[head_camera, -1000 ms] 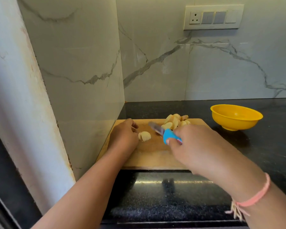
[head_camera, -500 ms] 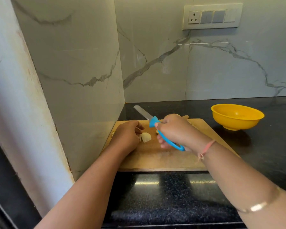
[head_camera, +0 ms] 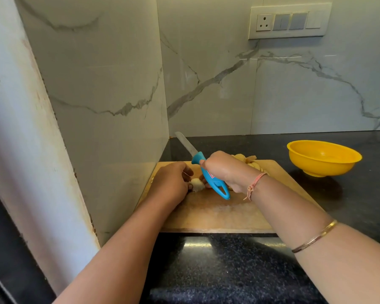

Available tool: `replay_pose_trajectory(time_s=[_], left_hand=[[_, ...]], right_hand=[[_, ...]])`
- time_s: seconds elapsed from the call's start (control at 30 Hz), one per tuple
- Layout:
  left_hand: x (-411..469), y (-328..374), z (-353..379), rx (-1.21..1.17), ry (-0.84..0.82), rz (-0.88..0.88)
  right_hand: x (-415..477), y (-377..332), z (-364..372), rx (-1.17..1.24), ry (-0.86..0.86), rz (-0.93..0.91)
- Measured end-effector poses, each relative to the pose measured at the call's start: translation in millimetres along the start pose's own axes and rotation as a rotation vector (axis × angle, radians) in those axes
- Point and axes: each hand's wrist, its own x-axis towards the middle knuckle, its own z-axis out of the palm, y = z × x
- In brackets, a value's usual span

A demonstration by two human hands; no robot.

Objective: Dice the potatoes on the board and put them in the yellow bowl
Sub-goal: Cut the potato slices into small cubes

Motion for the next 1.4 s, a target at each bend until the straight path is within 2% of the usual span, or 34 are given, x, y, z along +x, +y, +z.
replay_pose_trajectory(time_s=[0.27, 0.47, 1.1, 1.3, 1.4], left_hand=[[-3.7, -0.7, -4.6, 0.006, 0.006, -0.039], [-4.3, -5.8, -5.9, 0.003, 0.054, -0.024], [-5.2, -0.2, -3.7, 0.112, -0.095, 0.002], [-5.1, -2.9, -3.3, 0.078, -0.082, -0.011], [-5.7, -2.6, -3.3, 0.068, -0.085, -0.014]], right_hand=[[-0.4, -0.4, 3.6, -0.099, -0.038, -0.109], [0.0, 5.7, -0.7, -0.072, -0.006, -0.116], [0.1, 6.7, -1.8, -0.177, -0.112, -0.247], [-12.5, 9.3, -14.7, 0.046, -0.017, -0.153], [-30.3, 9.6, -25.6, -0.081, 0.108, -0.156]])
